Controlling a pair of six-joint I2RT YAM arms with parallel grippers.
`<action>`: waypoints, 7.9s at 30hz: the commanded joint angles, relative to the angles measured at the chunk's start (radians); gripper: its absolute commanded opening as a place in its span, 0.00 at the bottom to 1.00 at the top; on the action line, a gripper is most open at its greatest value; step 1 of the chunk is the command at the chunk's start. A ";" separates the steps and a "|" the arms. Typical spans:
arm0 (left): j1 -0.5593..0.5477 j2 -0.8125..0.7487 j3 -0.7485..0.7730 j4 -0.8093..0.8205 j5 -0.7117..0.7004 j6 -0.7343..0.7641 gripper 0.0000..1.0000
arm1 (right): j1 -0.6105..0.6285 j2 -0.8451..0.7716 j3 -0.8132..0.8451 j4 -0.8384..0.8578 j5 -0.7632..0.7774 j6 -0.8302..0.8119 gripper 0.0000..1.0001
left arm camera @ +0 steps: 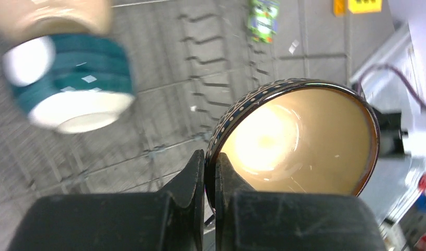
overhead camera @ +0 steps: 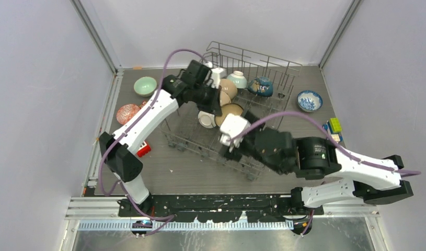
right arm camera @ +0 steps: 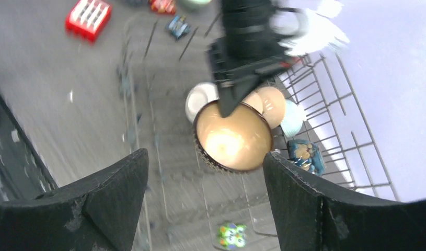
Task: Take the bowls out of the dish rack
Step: Place the bowl at the center of the board, then adjust the dish rack at the center of the board.
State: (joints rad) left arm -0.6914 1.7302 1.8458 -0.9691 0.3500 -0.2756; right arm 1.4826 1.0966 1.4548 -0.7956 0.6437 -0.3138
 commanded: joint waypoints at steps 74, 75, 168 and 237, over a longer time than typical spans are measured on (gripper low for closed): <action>0.096 -0.419 -0.281 -0.144 -0.672 -0.613 0.00 | -0.561 0.684 0.495 -0.095 -0.415 0.823 0.35; 0.097 -0.419 -0.281 -0.143 -0.671 -0.613 0.00 | -0.560 0.685 0.495 -0.098 -0.414 0.821 0.34; 0.097 -1.148 -1.115 0.241 -0.577 -0.439 1.00 | -1.732 0.368 -0.531 0.392 -0.238 1.192 0.01; 0.098 -0.962 -0.985 0.222 -0.726 -0.520 1.00 | -1.019 -0.157 -0.514 0.293 -0.062 0.957 0.87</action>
State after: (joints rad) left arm -0.5972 0.7593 0.8642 -0.7456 -0.3458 -0.7391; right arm 0.4934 0.9520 0.9474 -0.5552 0.4042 0.5995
